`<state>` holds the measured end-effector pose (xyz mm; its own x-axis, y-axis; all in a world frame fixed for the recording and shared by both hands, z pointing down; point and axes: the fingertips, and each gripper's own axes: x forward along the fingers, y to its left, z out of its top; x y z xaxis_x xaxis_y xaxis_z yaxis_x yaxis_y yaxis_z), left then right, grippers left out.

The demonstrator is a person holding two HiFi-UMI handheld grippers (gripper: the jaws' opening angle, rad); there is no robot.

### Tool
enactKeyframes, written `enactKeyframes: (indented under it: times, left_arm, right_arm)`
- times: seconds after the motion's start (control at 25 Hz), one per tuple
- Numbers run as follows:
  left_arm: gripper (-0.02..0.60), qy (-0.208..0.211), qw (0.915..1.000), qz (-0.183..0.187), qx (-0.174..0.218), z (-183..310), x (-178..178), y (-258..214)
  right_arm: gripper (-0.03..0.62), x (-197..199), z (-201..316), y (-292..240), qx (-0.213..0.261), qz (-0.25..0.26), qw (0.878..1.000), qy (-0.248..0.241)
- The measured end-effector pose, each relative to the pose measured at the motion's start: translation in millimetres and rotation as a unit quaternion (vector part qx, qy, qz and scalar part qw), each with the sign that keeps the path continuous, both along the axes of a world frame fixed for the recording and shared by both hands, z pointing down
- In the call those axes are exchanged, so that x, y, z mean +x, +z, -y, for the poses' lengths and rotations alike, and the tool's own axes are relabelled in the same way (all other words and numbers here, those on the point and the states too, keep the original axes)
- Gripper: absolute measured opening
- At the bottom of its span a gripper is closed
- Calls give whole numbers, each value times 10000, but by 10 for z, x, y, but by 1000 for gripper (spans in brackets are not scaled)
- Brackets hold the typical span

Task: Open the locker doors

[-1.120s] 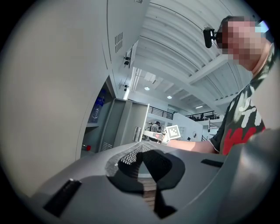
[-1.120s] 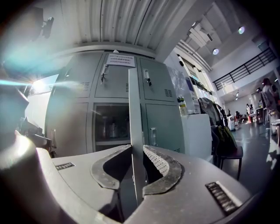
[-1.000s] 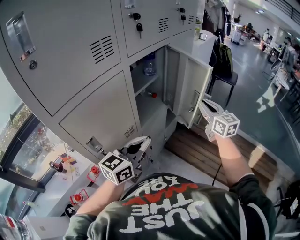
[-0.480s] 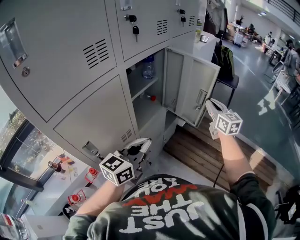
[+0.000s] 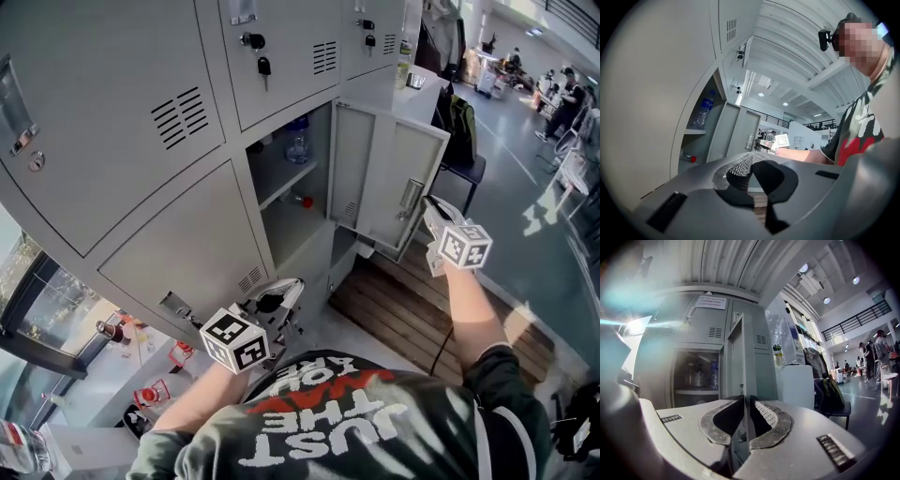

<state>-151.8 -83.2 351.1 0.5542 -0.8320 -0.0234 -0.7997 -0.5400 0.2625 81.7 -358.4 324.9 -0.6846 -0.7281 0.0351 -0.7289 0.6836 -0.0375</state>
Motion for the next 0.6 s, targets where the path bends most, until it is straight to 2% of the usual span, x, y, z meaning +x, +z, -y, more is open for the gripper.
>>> enactKeyframes:
  times: [0.6]
  left_arm:
    - [2,-233,9997,1,-14,343,24,-6]
  right_arm:
    - [58,90,520,-2,12,38,10000,-2]
